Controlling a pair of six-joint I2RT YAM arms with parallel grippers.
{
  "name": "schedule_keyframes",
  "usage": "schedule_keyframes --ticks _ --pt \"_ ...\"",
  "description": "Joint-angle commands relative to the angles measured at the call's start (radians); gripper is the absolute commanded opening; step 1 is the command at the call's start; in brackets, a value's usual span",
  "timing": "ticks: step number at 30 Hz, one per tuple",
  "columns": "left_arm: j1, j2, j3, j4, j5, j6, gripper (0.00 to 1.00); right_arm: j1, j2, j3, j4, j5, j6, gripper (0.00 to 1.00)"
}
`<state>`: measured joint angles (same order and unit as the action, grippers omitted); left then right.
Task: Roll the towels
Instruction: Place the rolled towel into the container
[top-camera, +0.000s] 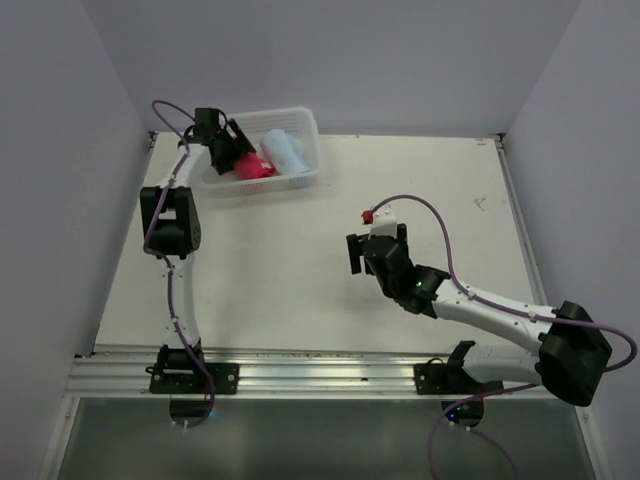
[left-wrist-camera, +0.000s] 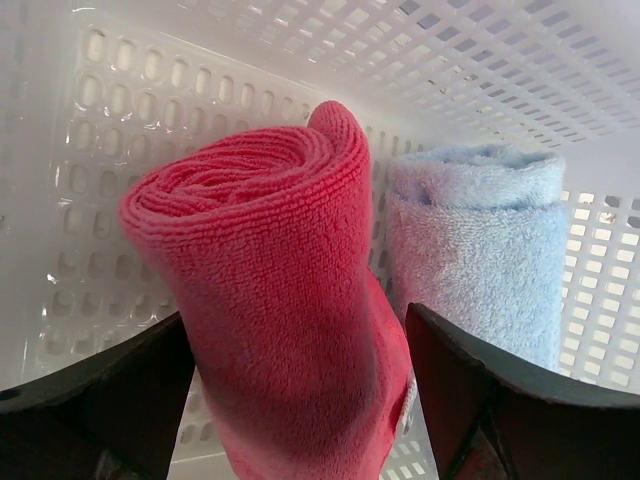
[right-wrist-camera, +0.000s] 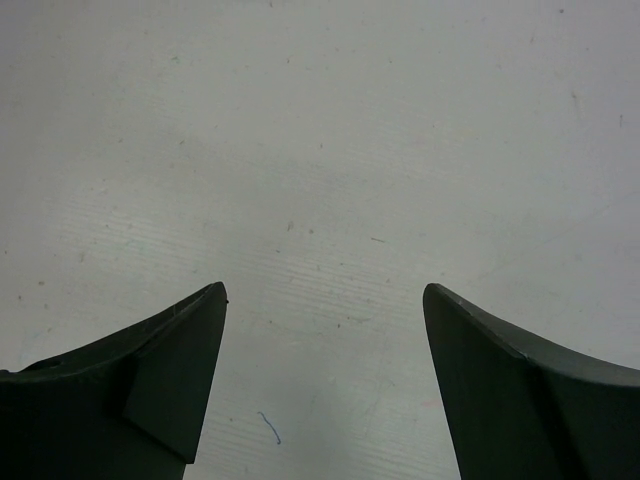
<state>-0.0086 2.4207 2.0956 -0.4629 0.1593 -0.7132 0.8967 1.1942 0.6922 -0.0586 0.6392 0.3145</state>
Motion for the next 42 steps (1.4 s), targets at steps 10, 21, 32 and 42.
schedule_keyframes --ticks 10,21,32,42 --pt "0.009 -0.133 0.032 -0.098 -0.061 0.047 0.87 -0.027 -0.071 0.018 0.023 0.048 -0.046 0.85" --pt "0.009 -0.304 -0.003 -0.14 -0.09 0.104 0.87 -0.028 -0.14 0.021 -0.009 -0.002 -0.031 0.85" --pt "-0.099 -0.841 -0.52 0.078 -0.152 0.313 0.92 -0.091 -0.146 0.131 -0.136 -0.143 0.006 0.88" --pt "-0.134 -1.324 -1.012 0.177 -0.182 0.377 0.93 -0.462 -0.157 0.184 -0.274 -0.492 0.155 0.91"
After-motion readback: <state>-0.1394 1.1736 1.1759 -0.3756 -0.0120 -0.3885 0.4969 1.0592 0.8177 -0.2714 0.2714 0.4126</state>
